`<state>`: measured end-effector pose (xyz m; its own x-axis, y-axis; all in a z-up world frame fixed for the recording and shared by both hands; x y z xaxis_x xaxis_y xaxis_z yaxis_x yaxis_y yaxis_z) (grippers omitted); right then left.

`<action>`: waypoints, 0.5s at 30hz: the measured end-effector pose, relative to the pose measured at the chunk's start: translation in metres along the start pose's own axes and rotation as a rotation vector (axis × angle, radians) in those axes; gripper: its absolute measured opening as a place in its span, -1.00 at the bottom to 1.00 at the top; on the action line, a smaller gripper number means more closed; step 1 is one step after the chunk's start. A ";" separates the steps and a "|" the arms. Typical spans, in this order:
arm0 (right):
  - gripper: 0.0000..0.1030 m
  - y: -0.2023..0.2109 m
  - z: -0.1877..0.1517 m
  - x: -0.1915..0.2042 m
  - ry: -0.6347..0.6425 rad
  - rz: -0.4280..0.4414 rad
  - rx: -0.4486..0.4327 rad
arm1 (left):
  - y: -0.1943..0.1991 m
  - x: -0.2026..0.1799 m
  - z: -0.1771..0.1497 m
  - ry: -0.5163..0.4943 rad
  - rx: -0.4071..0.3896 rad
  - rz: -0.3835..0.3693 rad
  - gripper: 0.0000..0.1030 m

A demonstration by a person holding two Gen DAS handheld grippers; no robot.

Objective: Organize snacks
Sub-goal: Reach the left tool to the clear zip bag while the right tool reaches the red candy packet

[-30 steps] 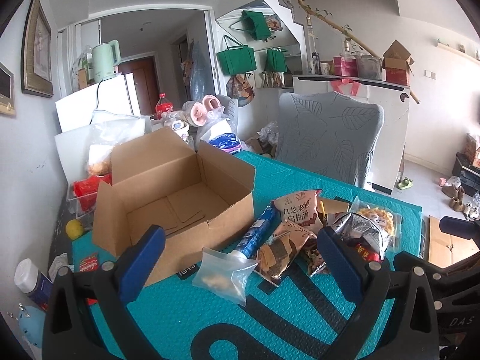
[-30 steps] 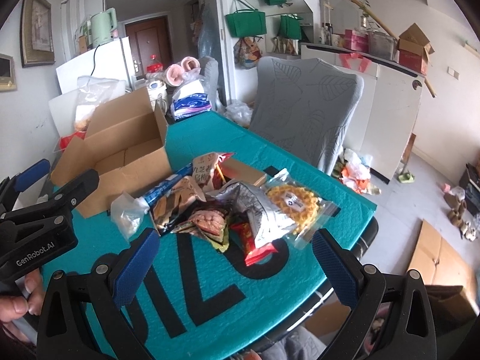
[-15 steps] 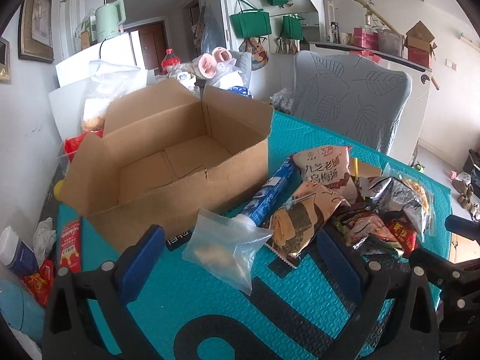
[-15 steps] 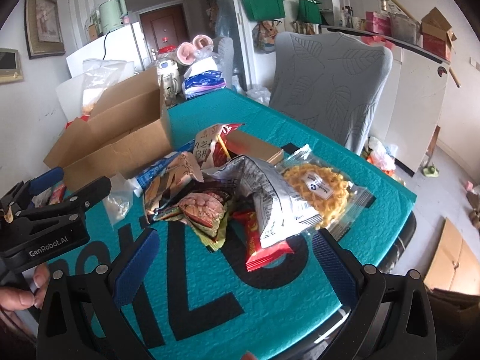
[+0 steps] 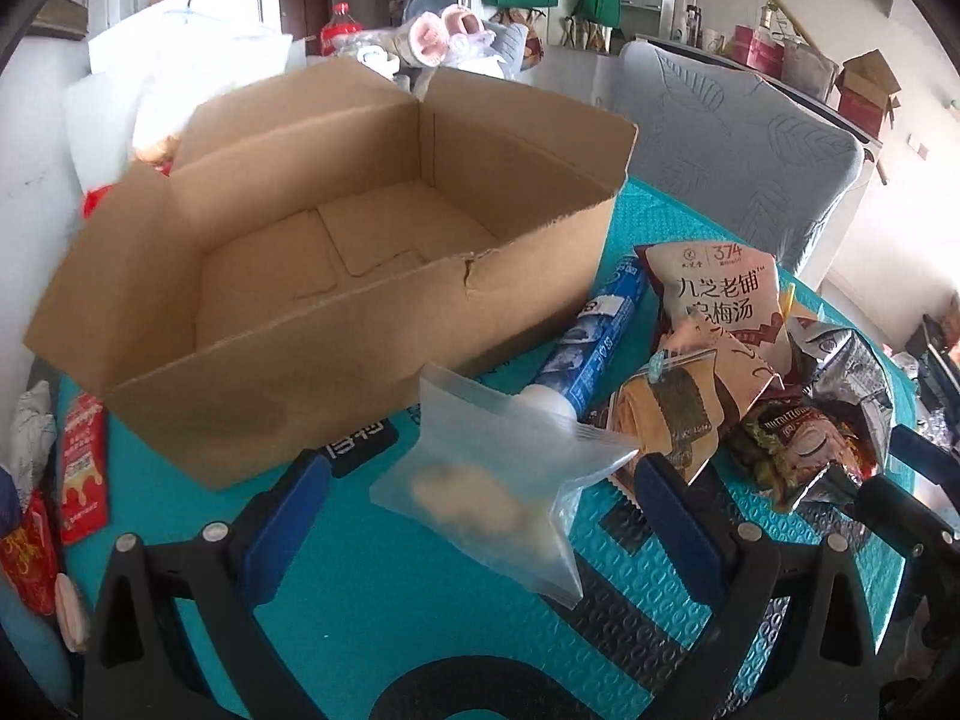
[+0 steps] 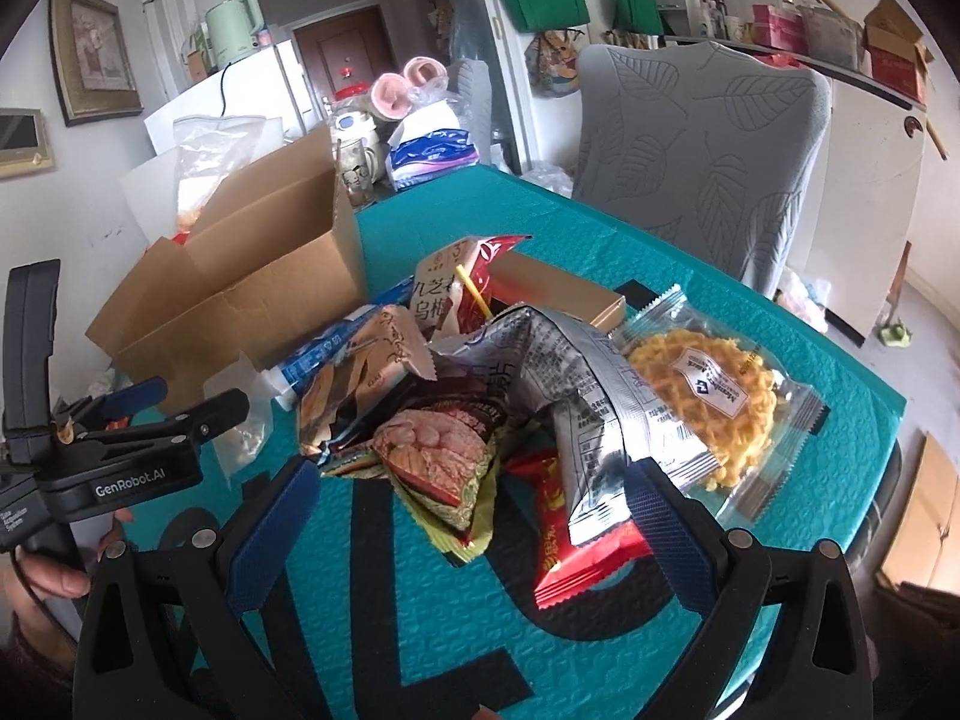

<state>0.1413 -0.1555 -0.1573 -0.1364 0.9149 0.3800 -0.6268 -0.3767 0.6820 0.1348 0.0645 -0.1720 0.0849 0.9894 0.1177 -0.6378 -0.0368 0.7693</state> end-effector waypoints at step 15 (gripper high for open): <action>1.00 -0.001 0.000 -0.012 -0.001 -0.059 -0.001 | -0.034 -0.008 -0.009 -0.071 0.051 0.007 0.49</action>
<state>0.1438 -0.1663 -0.1622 -0.0981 0.9355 0.3395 -0.6344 -0.3216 0.7029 0.1487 0.0586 -0.2048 0.1356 0.9768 0.1656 -0.5987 -0.0524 0.7993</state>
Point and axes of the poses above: each gripper's, at about its wrist camera, not at the fingertips, and y roughly against the way its jaws point, x to its left, z to its top, the point moved 8 cm from there along -y, roughly the way its jaws point, and after that the axes turned 15 degrees about -y, right-handed, at the moved point
